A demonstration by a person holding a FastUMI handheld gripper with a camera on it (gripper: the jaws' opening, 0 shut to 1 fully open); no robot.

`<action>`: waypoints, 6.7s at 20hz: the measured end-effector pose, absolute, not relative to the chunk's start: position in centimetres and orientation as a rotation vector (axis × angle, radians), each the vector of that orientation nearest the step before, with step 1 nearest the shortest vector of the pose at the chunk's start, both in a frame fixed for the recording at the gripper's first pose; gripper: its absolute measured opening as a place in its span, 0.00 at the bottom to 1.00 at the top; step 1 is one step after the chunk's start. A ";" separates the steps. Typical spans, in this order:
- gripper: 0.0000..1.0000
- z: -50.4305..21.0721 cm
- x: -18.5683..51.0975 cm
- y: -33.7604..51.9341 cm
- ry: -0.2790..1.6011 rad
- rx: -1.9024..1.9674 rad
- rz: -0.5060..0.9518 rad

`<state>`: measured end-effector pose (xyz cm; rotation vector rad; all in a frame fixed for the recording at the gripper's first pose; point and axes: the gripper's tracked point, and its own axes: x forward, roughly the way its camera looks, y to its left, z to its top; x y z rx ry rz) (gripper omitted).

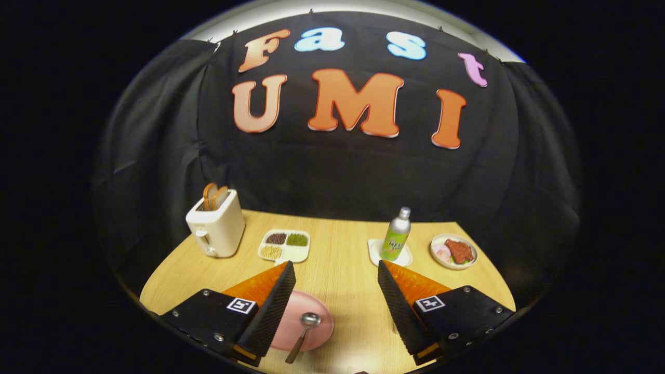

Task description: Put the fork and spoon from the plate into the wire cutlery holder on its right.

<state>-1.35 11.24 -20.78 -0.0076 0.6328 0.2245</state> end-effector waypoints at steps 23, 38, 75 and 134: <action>0.20 -39.9 -11.5 15.5 1.334 -0.074 0.266; 0.05 -36.5 -9.2 13.6 1.194 0.013 0.277; 0.05 -29.9 -4.5 -9.3 1.386 -0.202 0.209; 0.94 -27.3 -3.4 20.4 0.744 -0.001 0.340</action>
